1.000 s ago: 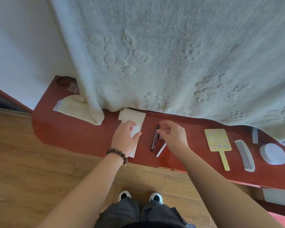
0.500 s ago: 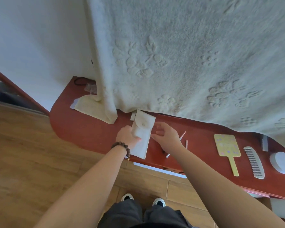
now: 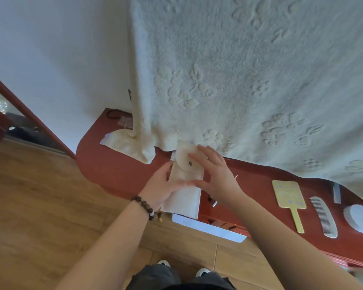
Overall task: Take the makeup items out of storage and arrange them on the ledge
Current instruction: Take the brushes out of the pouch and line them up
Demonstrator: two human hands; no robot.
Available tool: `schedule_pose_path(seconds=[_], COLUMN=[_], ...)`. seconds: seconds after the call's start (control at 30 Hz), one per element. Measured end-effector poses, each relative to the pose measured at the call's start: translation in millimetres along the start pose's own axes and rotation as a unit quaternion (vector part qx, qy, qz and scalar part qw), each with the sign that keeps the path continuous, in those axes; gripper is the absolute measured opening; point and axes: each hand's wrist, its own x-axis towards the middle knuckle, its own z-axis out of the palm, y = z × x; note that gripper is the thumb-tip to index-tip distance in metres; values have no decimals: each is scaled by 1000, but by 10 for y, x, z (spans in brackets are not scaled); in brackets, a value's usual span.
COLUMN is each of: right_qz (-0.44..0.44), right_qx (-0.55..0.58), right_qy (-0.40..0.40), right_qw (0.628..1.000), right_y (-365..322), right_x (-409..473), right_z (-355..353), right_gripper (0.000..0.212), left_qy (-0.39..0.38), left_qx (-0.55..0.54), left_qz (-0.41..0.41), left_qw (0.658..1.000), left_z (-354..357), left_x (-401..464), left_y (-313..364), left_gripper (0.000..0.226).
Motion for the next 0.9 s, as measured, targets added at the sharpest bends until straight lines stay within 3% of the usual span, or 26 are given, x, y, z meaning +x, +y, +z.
schedule_pose_path(seconds=[0.1,0.3,0.5,0.6,0.73,0.9], right_qz=[-86,-233,-301,-273,-95,53], right_qx=[-45,-134,-204,-178,-45,13], right_qy=[18,114,173,185,218,205], right_qw=[995,956,915,927,970,977], right_y=[-72,-76,14,4,-168,-203], right_x=[42,150,148,139,174,418], right_z=[-115,-300,-421,-432,-609,-799], right_gripper=[63,40,22,19,25,24], left_qy=[9,-45,-58,-50,-46,-71], left_qx=[-62,-80,-53,-29,28,27], left_qz=[-2,13,10,12,12,14], left_qw=[998,996,997,998,999,997], left_z=[-22,-41,28,85,120,151], left_x=[-52,-134,-185,-183,-224,-344], left_y=[161,360,448,429,329,230], left_gripper=[46,51,41,40,45,52])
